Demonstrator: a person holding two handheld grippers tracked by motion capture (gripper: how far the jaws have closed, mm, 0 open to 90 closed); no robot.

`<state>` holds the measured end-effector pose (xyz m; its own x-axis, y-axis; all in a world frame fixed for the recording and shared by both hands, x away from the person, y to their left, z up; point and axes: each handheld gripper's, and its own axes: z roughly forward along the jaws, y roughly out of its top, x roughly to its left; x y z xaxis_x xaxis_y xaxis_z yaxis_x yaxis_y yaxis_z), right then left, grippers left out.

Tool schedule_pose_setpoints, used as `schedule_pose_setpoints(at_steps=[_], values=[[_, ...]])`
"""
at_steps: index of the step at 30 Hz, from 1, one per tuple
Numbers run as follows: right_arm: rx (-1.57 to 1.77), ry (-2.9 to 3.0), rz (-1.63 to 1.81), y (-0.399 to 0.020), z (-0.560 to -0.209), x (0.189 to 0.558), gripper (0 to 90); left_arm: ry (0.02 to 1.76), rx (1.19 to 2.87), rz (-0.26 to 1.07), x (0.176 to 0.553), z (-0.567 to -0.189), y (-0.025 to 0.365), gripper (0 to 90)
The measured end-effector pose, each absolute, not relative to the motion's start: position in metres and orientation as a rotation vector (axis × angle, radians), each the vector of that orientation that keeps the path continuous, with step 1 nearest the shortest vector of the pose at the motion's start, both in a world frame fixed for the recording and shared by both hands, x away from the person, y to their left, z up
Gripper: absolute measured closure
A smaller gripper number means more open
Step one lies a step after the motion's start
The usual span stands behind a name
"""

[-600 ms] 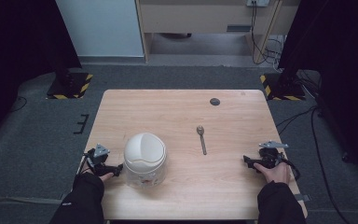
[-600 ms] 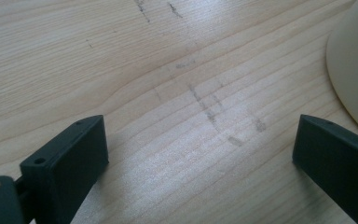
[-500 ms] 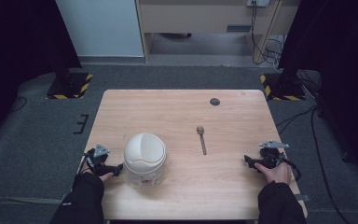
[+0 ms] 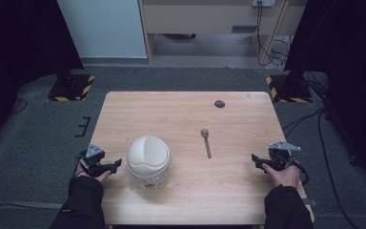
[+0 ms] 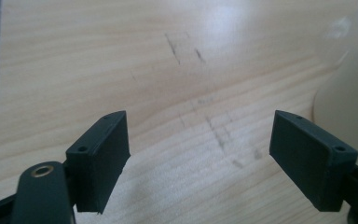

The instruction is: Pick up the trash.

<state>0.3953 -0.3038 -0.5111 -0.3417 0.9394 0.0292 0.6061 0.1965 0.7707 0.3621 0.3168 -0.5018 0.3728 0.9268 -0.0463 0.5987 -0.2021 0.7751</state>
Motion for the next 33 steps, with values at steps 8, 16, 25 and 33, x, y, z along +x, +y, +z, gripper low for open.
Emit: schedule_pose_setpoints(at_steps=[8, 16, 25, 33], values=[[1.437, 1.990, 1.006, -0.302, -0.505, 0.394, 20.3, 1.287, 1.778, 0.668, 0.351, -0.475, 0.311, 20.2], [1.396, 1.965, 1.053, -0.294, -0.495, 0.394, 21.2, 1.232, 1.721, 0.710, 0.344, -0.466, 0.305, 20.7], [1.254, 1.906, 1.191, -0.275, -0.467, 0.392, 21.3, 1.258, 1.780, 0.679, 0.350, -0.477, 0.308, 20.5], [1.147, 1.871, 1.330, -0.251, -0.440, 0.391, 20.9, 1.299, 1.859, 0.620, 0.359, -0.493, 0.310, 18.3]])
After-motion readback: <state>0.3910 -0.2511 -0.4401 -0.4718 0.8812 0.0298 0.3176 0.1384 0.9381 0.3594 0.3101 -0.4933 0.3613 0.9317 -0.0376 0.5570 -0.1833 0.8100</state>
